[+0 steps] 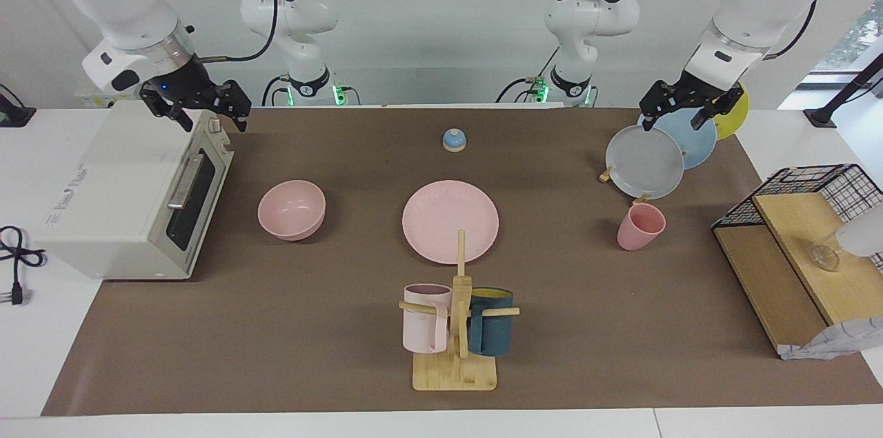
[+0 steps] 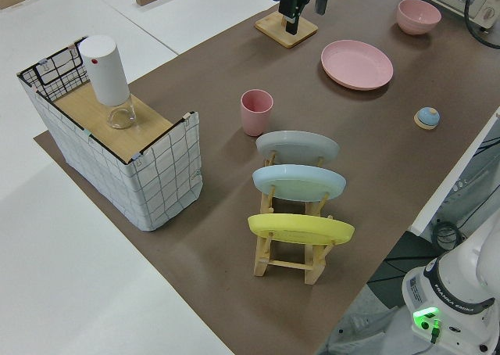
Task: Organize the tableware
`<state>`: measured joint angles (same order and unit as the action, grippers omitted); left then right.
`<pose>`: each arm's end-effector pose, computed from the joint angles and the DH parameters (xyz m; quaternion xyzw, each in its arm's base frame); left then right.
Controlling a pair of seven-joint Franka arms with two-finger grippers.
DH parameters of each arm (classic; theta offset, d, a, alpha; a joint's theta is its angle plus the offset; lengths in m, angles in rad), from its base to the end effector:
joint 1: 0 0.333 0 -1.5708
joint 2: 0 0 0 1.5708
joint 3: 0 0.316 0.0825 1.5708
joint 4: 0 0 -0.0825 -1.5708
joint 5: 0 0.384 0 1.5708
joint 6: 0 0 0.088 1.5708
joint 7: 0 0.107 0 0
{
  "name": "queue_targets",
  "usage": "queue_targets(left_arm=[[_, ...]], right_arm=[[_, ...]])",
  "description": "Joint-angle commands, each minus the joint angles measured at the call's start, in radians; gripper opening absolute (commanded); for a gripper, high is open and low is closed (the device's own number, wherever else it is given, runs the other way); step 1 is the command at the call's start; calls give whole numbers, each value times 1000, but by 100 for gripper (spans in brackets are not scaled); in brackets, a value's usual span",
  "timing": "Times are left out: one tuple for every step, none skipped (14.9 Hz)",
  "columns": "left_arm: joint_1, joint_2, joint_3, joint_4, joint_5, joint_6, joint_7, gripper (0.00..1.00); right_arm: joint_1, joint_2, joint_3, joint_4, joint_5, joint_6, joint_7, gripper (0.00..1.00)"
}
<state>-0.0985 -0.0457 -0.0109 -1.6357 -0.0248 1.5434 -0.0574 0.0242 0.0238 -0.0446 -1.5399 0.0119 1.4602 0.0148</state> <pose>0.5329 -0.0614 0.6166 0.9993 -0.0260 -0.0242 0.0102 0.5498 -0.0095 0.6167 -0.9985 0.0172 0.0517 0.0056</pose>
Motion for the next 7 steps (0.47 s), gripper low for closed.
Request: queue_targets(left_arm=[[-10,-11,8,2,22,-6,-13,100],[-10,-11,8,2,22,-6,-13,100],[-10,-11,8,2,22,-6,-13,100],[-10,-11,8,2,22,-6,-13,100],[-10,-11,8,2,22,-6,-13,100],[-10,-11,8,2,22,-6,-13,100],[-10,-11,8,2,22,-6,-13,100]], right_arm=[[-4,15,2,24,19,-17,-32,100],[-4,13,2,24,22,-15,-30,100],[-4,10,2,23,22,-14,-26,100],[-1,4,2,18,23,-12,-19,100],[5,-1,2,12,28,-11,-16,100],[5,-2,0,10,30,-14,-4,100],[5,-5,0,9,31,-8,4,100]])
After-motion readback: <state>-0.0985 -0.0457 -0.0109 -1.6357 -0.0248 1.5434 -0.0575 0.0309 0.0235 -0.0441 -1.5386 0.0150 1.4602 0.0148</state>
